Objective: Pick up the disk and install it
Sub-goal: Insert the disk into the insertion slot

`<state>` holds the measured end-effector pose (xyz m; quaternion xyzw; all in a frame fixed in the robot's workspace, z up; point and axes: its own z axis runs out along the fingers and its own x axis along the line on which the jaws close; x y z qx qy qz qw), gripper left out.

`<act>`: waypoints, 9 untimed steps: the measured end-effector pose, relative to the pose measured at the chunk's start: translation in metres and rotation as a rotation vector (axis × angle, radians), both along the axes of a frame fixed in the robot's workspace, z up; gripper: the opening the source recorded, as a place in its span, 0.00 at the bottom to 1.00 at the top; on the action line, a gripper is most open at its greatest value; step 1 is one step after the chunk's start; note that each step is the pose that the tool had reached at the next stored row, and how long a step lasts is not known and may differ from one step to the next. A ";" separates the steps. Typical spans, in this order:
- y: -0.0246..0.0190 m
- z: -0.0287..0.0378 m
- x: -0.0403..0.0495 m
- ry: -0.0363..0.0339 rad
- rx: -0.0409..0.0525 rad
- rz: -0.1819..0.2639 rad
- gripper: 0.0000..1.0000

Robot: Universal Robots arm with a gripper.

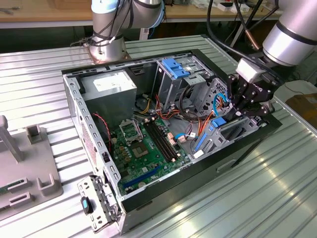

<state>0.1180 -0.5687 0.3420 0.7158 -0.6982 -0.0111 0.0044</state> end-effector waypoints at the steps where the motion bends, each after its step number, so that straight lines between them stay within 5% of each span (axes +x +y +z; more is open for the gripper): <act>1: 0.0000 0.0051 0.0000 0.0000 0.0002 0.000 0.11; 5: -0.0001 0.0211 0.0000 0.0000 0.0001 0.000 0.11; 7: 0.0000 0.0356 0.0000 0.0000 -0.0001 0.000 0.11; 9: 0.0000 0.0366 0.0000 0.0000 0.0002 0.000 0.11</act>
